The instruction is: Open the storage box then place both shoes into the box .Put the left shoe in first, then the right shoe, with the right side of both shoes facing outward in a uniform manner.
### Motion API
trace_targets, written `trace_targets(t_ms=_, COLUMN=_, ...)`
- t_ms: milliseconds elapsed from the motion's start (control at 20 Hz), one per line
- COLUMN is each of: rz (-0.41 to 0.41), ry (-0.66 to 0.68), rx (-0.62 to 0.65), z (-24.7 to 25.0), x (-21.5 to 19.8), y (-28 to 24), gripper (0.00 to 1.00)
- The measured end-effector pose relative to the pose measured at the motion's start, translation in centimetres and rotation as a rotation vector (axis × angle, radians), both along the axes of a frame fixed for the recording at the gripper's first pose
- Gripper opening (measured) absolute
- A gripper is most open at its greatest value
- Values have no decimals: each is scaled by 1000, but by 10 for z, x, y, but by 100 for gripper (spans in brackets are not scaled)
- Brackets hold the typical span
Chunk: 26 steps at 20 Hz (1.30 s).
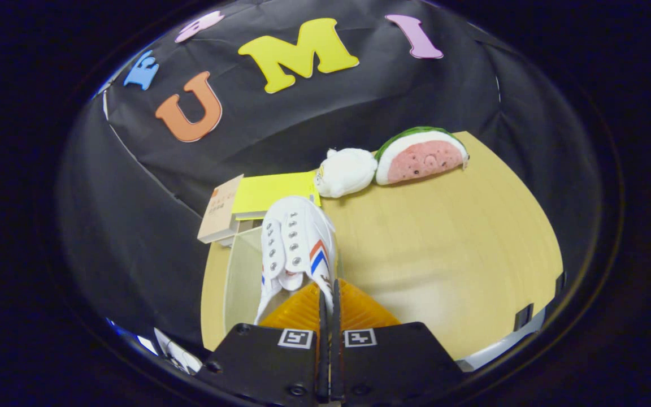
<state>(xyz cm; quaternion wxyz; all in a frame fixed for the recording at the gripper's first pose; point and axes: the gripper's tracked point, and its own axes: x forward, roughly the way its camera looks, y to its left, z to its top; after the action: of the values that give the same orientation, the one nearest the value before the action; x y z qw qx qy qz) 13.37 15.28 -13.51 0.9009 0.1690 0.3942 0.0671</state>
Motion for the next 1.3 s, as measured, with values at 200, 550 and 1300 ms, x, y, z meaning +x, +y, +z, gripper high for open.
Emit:
trace_targets(t_ms=200, rz=2, ry=4, rx=-40, z=-15, x=0, y=32, gripper=7)
trace_targets(t_ms=550, rz=-29, ry=45, rx=-58, z=-44, x=6, y=56, gripper=7)
trace_targets(t_ms=1300, rz=6, ry=-378, rx=-189, z=22, x=-1, y=66, gripper=100)
